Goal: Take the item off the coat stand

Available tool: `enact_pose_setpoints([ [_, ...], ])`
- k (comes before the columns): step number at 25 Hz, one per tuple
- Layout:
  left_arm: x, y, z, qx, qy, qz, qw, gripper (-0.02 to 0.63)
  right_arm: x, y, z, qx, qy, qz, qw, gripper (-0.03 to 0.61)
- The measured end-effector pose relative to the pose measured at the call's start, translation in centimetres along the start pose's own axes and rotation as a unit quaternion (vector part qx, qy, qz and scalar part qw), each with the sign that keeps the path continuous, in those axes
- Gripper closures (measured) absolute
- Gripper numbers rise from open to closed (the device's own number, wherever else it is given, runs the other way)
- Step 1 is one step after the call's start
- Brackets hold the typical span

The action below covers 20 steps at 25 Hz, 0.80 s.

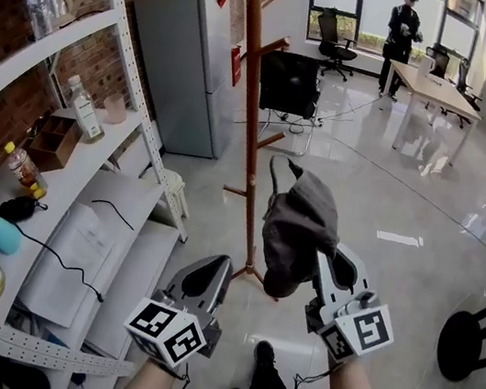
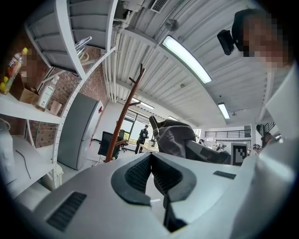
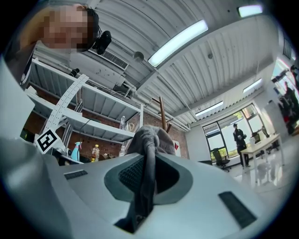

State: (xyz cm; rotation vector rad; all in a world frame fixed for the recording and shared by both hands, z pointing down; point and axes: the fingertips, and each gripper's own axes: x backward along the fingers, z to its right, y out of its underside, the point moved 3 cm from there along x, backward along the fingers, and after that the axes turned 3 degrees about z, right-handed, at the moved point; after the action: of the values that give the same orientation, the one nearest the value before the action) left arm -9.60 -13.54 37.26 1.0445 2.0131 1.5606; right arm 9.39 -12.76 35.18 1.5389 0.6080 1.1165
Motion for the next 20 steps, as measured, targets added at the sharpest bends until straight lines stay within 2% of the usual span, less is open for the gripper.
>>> enact_pose_setpoints([
  [9,3.8,1.8,1.6,0.011,0.004,-0.014,0.9998,0.606,4.5,1.5,-3.3,0.014,0.006,-0.028,1.0,0.549],
  [20,4.7,2.8,2.2,0.017,0.006,-0.02,0.9996,0.606,6.4,2.8,-3.1,0.016,0.014,-0.047,0.999,0.549],
])
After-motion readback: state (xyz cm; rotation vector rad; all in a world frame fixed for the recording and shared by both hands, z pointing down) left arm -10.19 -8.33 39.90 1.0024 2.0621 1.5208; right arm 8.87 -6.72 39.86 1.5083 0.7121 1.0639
